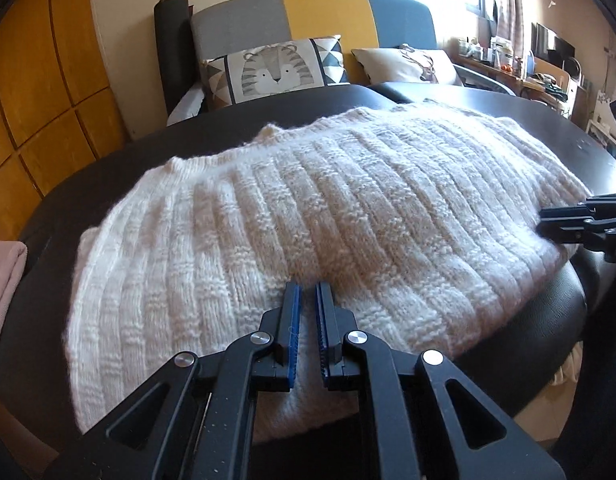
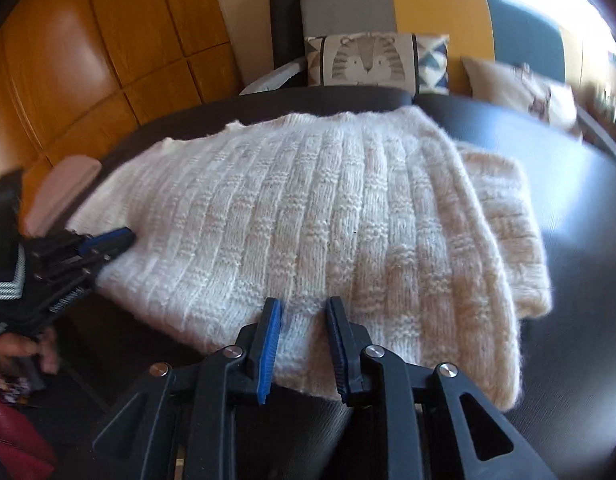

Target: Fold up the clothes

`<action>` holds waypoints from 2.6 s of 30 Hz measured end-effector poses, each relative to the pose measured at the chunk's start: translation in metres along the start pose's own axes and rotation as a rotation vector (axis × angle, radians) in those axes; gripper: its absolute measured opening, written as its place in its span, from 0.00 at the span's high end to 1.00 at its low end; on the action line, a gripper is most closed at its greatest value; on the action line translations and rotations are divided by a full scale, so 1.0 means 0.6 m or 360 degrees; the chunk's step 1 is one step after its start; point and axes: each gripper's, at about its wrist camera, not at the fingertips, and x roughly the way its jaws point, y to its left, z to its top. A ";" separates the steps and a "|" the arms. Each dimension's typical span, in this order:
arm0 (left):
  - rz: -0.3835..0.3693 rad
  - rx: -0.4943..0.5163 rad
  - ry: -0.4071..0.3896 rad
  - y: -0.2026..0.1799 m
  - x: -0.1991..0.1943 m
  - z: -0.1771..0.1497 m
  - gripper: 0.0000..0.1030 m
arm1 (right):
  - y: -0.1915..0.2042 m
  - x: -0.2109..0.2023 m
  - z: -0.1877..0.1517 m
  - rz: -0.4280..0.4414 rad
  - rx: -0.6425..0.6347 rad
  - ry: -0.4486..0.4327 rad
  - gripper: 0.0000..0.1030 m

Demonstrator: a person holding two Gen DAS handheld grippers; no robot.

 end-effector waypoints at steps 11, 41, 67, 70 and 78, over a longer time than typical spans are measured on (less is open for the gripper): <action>-0.0035 -0.0052 -0.0117 0.013 -0.006 0.090 0.91 | -0.060 -0.068 0.061 -0.0036 0.0163 -0.0205 0.77; -0.0029 -0.0208 -0.0091 0.020 0.063 0.080 0.90 | -0.325 -0.078 -0.038 0.0397 0.1310 -0.0219 0.58; -0.0070 -0.0309 -0.0153 0.036 0.060 0.066 0.90 | -0.206 -0.001 0.056 0.0192 0.0751 0.0032 0.80; -0.0068 -0.0367 -0.0160 0.030 0.043 0.066 0.90 | -0.229 0.000 0.033 0.0303 0.0925 -0.0008 0.80; -0.0249 -0.0383 -0.0134 -0.015 0.028 0.081 0.88 | -0.241 0.008 0.012 0.0402 0.0977 -0.0136 0.82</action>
